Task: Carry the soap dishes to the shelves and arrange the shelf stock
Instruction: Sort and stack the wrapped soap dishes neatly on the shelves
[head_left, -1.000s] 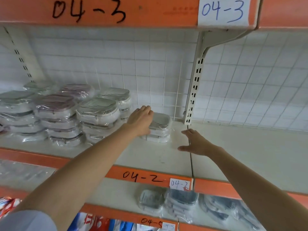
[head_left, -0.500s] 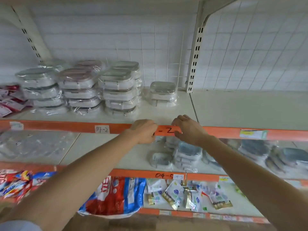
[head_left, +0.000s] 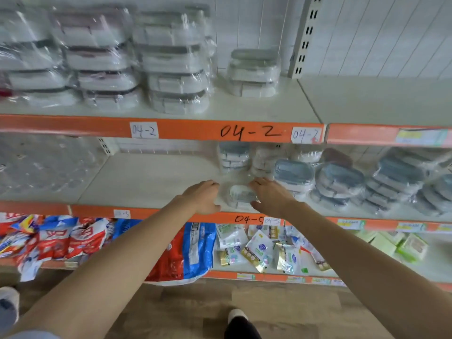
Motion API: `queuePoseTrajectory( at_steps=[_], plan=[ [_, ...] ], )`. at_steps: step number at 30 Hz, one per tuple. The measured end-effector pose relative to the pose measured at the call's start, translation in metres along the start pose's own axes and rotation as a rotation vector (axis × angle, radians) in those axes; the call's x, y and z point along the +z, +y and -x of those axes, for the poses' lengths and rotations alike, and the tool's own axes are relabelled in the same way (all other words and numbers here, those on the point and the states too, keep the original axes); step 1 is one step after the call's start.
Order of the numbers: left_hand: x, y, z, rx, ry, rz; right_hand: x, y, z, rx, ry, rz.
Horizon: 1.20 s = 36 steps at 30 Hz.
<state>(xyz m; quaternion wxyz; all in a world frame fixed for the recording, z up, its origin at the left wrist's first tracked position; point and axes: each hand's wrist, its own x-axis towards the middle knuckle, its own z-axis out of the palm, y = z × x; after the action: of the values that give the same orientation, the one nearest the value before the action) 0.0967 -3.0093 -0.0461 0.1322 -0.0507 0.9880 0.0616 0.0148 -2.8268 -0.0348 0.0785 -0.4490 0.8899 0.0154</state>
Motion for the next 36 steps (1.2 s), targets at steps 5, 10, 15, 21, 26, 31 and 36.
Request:
queuePoseTrajectory(
  at_steps=[5, 10, 15, 21, 26, 31, 36],
  plan=[
    [0.046, 0.001, -0.054, 0.035, 0.020, 0.086, 0.026, 0.039, -0.018, 0.065, 0.089, 0.033],
    [0.063, 0.003, -0.113, 0.057, 0.080, 0.119, 0.038, 0.091, -0.029, 0.164, 0.154, 0.035],
    [0.073, 0.001, -0.157, 0.074, 0.159, 0.124, 0.047, 0.130, -0.035, 0.282, 0.058, 0.028],
    [0.054, -0.020, -0.213, 0.039, 0.359, 0.119, 0.058, 0.155, -0.049, 0.309, 0.087, 0.016],
    [0.039, -0.035, -0.258, -0.075, 0.276, -0.005, 0.065, 0.165, -0.061, 0.269, 0.143, 0.001],
    [0.039, -0.043, -0.284, -0.127, 0.177, -0.071, 0.071, 0.173, -0.063, 0.254, 0.146, -0.030],
    [0.036, -0.045, -0.276, -0.064, 0.279, -0.187, 0.067, 0.172, -0.061, 0.259, 0.146, -0.022]
  ],
)
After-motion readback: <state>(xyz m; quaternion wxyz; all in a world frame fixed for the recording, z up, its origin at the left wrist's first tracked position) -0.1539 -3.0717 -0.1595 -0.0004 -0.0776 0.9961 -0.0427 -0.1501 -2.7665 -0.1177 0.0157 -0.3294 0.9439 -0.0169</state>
